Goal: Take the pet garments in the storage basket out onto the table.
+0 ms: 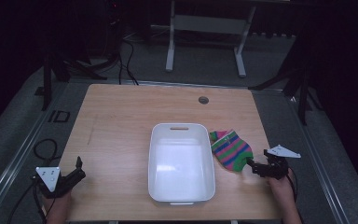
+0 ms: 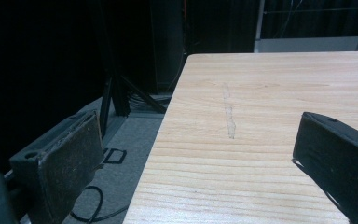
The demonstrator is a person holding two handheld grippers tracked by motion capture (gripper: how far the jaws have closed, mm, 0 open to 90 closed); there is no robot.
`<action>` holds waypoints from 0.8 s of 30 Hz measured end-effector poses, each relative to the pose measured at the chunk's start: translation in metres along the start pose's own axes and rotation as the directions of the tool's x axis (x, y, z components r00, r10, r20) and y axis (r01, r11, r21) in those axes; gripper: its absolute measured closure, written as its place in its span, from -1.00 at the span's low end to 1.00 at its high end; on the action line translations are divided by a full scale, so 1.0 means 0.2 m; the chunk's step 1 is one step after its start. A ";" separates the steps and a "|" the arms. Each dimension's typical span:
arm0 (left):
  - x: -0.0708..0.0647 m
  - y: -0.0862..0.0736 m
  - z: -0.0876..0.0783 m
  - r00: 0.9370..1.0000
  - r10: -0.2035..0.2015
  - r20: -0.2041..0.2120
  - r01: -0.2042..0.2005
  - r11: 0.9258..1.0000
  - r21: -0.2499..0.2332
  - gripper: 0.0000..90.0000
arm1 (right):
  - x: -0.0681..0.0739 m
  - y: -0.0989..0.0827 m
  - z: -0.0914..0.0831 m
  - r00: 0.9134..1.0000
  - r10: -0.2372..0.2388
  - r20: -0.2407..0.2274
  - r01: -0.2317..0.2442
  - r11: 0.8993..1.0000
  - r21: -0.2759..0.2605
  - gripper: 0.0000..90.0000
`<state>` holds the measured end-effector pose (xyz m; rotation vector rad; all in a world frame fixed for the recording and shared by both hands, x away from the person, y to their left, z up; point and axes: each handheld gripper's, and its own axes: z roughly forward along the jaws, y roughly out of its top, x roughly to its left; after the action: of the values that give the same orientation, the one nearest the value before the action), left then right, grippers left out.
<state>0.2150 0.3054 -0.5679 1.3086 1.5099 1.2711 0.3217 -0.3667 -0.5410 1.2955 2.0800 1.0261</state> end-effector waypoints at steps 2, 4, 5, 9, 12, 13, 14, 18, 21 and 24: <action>0.00 0.00 0.00 1.000 0.000 0.001 0.000 1.000 0.000 -0.96 | 0.00 -0.03 -0.02 1.000 0.006 0.019 -0.006 1.000 -0.009 -0.71; 0.00 0.00 0.00 1.000 0.001 0.000 -0.001 1.000 0.001 -0.96 | -0.01 -0.06 -0.03 1.000 0.020 0.020 -0.020 1.000 -0.016 -0.71; 0.00 0.00 0.00 1.000 0.001 0.001 -0.001 1.000 0.000 -0.96 | -0.01 -0.07 -0.04 0.999 0.020 0.025 -0.020 1.000 -0.019 -0.71; 0.00 0.00 0.00 1.000 0.001 0.000 -0.001 1.000 0.000 -0.96 | 0.00 -0.11 -0.08 0.999 0.032 0.044 -0.030 0.999 -0.043 -0.71; 0.00 0.00 0.00 1.000 0.001 0.001 -0.001 1.000 0.000 -0.96 | 0.00 -0.14 -0.11 0.996 0.058 0.060 -0.054 0.996 -0.078 -0.71; 0.00 0.00 0.00 1.000 0.001 0.001 -0.001 1.000 0.000 -0.96 | -0.01 -0.15 -0.12 0.996 0.066 0.061 -0.061 0.994 -0.092 -0.71; 0.00 0.00 0.00 1.000 0.001 0.001 -0.001 1.000 0.000 -0.96 | -0.01 -0.16 -0.13 0.995 0.073 0.066 -0.066 0.992 -0.104 -0.71; 0.00 0.00 0.00 1.000 0.001 0.001 -0.001 1.000 0.001 -0.96 | -0.02 -0.20 -0.16 0.991 0.107 0.077 -0.096 0.985 -0.144 -0.71; 0.00 0.00 0.00 1.000 0.002 0.001 -0.002 1.000 0.001 -0.96 | -0.02 -0.21 -0.17 0.990 0.117 0.077 -0.101 0.978 -0.185 -0.70; 0.00 0.00 0.00 1.000 0.001 0.001 -0.001 1.000 0.000 -0.96 | -0.02 -0.22 -0.17 0.989 0.122 0.086 -0.103 0.974 -0.202 -0.70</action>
<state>0.2150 0.3053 -0.5679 1.3100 1.5084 1.2704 0.2740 -0.3941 -0.5556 1.3466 1.8001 1.1608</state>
